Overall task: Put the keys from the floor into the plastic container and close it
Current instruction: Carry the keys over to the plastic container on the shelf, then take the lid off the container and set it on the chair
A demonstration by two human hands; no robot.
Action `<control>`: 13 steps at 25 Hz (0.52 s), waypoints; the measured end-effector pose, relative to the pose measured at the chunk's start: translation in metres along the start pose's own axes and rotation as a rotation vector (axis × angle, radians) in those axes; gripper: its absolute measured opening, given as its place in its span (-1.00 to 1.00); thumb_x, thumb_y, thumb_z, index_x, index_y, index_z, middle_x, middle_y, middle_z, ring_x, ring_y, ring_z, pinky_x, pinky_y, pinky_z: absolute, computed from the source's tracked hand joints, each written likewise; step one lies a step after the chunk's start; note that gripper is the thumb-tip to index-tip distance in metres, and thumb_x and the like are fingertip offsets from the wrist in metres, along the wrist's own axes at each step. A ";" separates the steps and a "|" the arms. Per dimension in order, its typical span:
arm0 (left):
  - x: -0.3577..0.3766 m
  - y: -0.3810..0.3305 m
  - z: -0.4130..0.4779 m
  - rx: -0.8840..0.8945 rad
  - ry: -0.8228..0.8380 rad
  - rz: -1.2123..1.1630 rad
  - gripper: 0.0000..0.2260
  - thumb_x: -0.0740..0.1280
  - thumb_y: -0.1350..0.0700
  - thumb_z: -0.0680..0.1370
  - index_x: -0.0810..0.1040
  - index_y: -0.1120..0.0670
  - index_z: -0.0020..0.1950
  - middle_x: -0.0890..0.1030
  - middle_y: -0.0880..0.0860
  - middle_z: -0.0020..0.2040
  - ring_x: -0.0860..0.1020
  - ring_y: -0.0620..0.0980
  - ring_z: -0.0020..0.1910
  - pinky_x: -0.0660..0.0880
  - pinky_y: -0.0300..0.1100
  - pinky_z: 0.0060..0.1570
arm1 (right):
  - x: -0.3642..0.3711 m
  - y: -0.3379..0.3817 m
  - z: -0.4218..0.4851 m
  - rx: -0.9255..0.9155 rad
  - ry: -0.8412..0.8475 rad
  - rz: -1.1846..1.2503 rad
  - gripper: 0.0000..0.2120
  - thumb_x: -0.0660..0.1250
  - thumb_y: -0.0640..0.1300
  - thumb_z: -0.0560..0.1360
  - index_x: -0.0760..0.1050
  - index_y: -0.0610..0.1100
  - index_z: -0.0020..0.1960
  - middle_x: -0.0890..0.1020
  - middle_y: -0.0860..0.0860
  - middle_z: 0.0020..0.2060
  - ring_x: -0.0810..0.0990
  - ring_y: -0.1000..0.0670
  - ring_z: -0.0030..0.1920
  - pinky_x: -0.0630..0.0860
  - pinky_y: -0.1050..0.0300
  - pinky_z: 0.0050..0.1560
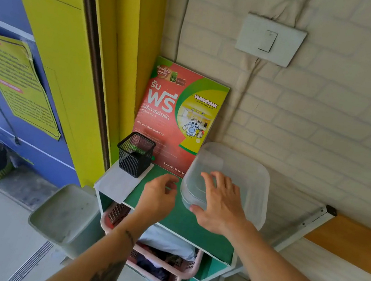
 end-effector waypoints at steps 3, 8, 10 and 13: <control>0.013 0.003 -0.003 -0.058 0.056 -0.097 -0.70 0.31 0.21 0.52 0.58 0.06 0.24 0.67 0.01 0.02 0.58 -0.10 -0.20 0.40 -0.43 -0.33 | 0.001 0.001 -0.001 0.017 -0.005 -0.032 -0.15 0.25 0.33 0.38 0.13 -0.07 0.53 0.26 -0.14 0.43 0.27 -0.19 0.41 0.27 -0.10 0.37; 0.026 0.012 0.000 -0.137 0.128 -0.252 -0.63 0.30 0.14 0.50 0.54 -0.04 0.31 0.69 -0.05 0.06 0.67 0.02 -0.06 0.61 -0.08 -0.14 | 0.003 0.004 -0.003 0.041 0.004 -0.056 -0.19 0.21 0.31 0.38 0.16 -0.07 0.51 0.24 -0.19 0.48 0.21 -0.22 0.47 0.26 -0.18 0.37; 0.030 0.014 0.001 -0.155 0.140 -0.316 -0.63 0.29 0.13 0.49 0.55 -0.08 0.29 0.70 -0.06 0.04 0.69 0.10 -0.10 0.61 0.05 -0.12 | -0.004 0.007 0.000 0.010 0.001 -0.099 -0.24 0.21 0.30 0.37 0.23 -0.09 0.45 0.34 -0.18 0.40 0.31 -0.22 0.39 0.35 -0.17 0.26; 0.033 0.013 0.004 -0.153 0.162 -0.370 -0.64 0.28 0.15 0.48 0.57 -0.13 0.23 0.72 -0.06 -0.01 0.63 0.02 -0.22 0.58 0.02 -0.16 | -0.011 0.013 0.006 -0.042 0.014 -0.170 -0.30 0.21 0.29 0.36 0.30 -0.12 0.34 0.45 -0.20 0.27 0.42 -0.22 0.24 0.44 -0.13 0.12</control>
Point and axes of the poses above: each hand's wrist, its own z-axis towards the middle knuckle, its own x-axis out of the palm, y = z × x, the point moved 9 cm from there along z, towards the middle knuckle
